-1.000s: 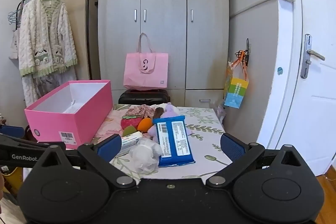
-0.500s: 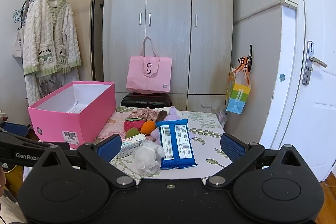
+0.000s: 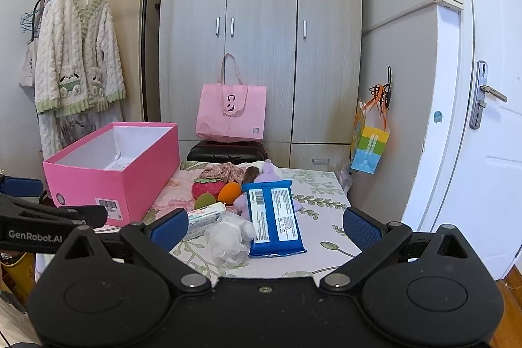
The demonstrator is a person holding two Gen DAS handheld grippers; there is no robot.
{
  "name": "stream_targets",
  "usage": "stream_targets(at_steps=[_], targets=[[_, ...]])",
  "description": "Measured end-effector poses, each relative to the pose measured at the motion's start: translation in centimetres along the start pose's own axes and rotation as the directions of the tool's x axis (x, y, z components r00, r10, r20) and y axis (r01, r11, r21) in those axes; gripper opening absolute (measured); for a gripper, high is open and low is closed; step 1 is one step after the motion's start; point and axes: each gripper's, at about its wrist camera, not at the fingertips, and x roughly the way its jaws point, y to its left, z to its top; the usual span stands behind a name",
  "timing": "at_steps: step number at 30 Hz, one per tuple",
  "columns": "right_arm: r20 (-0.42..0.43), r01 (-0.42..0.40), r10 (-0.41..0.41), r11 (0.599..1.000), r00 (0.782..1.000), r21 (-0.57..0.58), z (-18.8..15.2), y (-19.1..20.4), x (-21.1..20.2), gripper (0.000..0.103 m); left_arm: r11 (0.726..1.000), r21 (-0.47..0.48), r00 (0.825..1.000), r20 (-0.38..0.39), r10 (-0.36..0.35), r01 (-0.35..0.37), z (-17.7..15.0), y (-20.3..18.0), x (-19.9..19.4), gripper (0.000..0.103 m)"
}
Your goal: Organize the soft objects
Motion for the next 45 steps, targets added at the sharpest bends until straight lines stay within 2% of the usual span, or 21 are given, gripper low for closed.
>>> stream_targets(at_steps=[4,9,14,31,35,40,42,45], targets=[[-0.027,0.0,0.001,0.999,1.0,0.034,0.0,-0.3,0.3,0.102,1.0,0.012,1.0,0.008,-0.002,0.002,-0.4,-0.4,-0.1,0.1],[-0.052,0.011,-0.008,0.999,0.999,0.05,-0.3,-0.5,0.6,0.102,0.999,-0.034,1.0,0.011,-0.012,0.013,-0.7,0.1,0.0,0.1],[-0.065,0.018,-0.015,0.999,0.998,0.045,-0.5,-0.6,0.7,0.102,0.998,-0.063,1.0,0.028,-0.008,0.009,-1.0,0.7,0.3,0.103],[-0.087,0.016,-0.013,0.999,0.996,0.033,-0.6,-0.7,1.0,0.102,0.999,-0.046,1.0,0.013,-0.026,0.027,-1.3,0.5,0.9,0.103],[-0.09,0.01,-0.008,1.0,0.996,0.022,-0.6,-0.6,1.1,0.102,0.995,-0.083,0.999,0.005,-0.045,0.046,-1.3,0.8,1.1,0.103],[-0.051,-0.083,0.083,0.997,0.995,0.002,0.0,-1.1,0.7,0.102,0.992,-0.099,0.997,0.045,-0.067,0.071,-0.6,1.7,1.2,0.103],[-0.023,-0.138,0.137,0.99,0.99,-0.024,0.1,-1.2,0.7,0.102,0.985,-0.12,0.991,0.066,-0.118,0.125,0.1,2.3,1.3,0.103],[-0.054,-0.167,0.162,0.982,0.985,-0.093,0.2,-0.7,2.1,0.102,0.981,-0.121,0.987,0.082,-0.141,0.15,1.0,2.4,1.7,0.102]])
